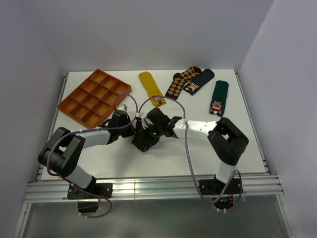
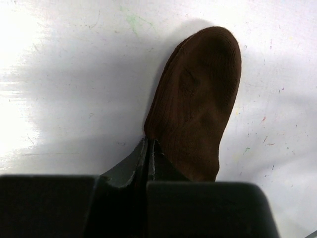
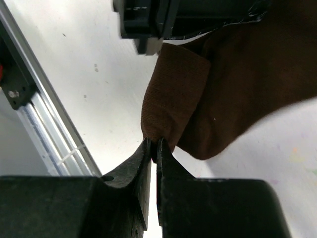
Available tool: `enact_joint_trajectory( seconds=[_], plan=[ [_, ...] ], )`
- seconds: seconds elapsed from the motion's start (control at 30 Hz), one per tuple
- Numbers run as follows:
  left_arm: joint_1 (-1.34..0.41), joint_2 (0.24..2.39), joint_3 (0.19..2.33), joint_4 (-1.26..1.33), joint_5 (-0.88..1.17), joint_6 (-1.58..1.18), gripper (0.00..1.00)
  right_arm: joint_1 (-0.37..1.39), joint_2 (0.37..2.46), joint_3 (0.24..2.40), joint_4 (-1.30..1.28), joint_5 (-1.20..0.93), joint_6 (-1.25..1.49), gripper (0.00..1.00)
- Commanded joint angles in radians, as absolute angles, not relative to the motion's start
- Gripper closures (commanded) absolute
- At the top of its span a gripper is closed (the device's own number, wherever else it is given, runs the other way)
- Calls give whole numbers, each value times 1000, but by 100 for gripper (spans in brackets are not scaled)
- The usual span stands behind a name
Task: Roll the socks
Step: Roll the sock at the center of the board.
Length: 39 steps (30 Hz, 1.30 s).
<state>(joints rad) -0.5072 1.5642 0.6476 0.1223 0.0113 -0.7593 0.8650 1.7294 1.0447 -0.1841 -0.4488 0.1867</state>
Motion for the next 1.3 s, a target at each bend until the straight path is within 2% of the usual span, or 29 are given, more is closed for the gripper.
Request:
enact_joint_trajectory(
  seconds=[0.0, 0.13, 0.43, 0.53, 0.57, 0.67, 0.73, 0.83, 0.97, 1.1, 1.27],
  plan=[
    [-506, 1556, 617, 153, -9, -700, 93, 862, 1792, 1097, -207, -525, 134, 98],
    [-506, 1543, 604, 179, 6, -689, 91, 858, 1848, 1117, -219, -554, 114, 98],
    [-505, 1490, 610, 172, -35, -767, 75, 828, 1885, 1083, -154, -592, 143, 98],
    [-505, 1430, 614, 126, -84, -796, 63, 808, 1879, 1063, -143, -597, 150, 98],
    [-505, 1393, 614, 114, -103, -816, 52, 805, 1882, 1062, -144, -597, 150, 98],
    [-503, 1307, 607, 51, -153, -862, 36, 796, 1887, 1060, -141, -597, 153, 98],
    [-503, 1231, 598, -14, -191, -900, 30, 793, 1891, 1058, -134, -603, 156, 98],
    [-502, 1133, 572, -127, -219, -1036, 29, 788, 1894, 1052, -120, -604, 164, 98],
    [-505, 1063, 491, -127, -128, -1144, 27, 788, 1896, 1045, -106, -606, 172, 98],
    [-521, 1084, 431, -65, -69, -1190, 29, 788, 1902, 1045, -104, -604, 170, 97],
    [-586, 1149, 463, -41, -104, -1166, 32, 788, 1904, 1042, -104, -604, 169, 97]
  ],
)
